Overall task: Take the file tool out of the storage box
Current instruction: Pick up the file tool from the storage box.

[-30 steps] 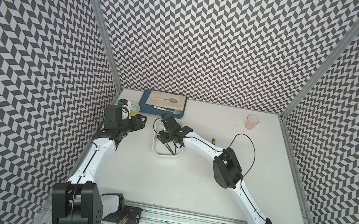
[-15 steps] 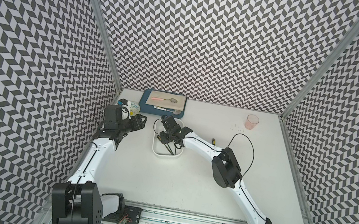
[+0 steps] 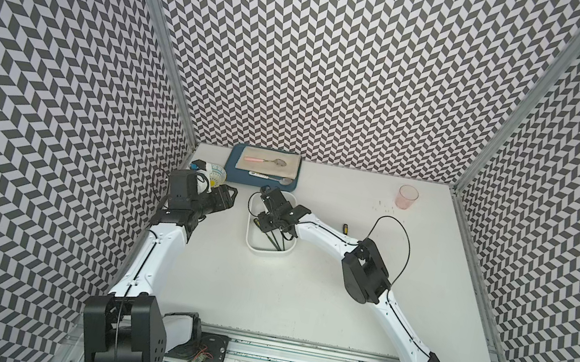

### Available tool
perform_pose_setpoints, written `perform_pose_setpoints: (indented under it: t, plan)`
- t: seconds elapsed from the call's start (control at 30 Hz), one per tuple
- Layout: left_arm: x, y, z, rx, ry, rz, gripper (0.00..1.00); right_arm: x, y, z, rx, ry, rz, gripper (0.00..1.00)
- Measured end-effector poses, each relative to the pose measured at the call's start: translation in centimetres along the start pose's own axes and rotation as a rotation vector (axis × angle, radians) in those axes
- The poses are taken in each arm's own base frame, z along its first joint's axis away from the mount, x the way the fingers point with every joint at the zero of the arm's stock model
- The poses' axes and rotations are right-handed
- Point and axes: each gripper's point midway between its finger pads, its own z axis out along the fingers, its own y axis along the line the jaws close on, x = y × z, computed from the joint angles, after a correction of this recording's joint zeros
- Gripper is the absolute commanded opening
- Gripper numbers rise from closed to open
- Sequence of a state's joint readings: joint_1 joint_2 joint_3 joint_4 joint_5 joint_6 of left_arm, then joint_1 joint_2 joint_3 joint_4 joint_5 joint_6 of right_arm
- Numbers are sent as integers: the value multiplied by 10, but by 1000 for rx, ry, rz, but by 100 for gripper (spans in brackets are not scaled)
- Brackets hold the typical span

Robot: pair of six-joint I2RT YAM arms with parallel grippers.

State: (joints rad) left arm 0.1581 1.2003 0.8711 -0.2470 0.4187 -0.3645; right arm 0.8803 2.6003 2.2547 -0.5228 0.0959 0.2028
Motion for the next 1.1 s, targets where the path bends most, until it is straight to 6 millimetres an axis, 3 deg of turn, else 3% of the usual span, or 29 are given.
perform_pose_setpoints:
  t: [0.07,0.3,0.77,0.93,1.1]
  plan:
    - [0,0,0,2,1,0,65,0,0,1,1,0,4,12]
    - [1,-1,0,8,3,0,65,-1,0,1,-3,-6,35,3]
    - [3,-2,1,20,9,-1,64,-20,2,-4,-51,-61,99,0]
    - [3,-3,1,23,8,0,64,-41,-4,-25,-59,-108,123,0]
    - [3,-3,1,24,5,1,64,-73,-8,-60,-77,-176,137,0]
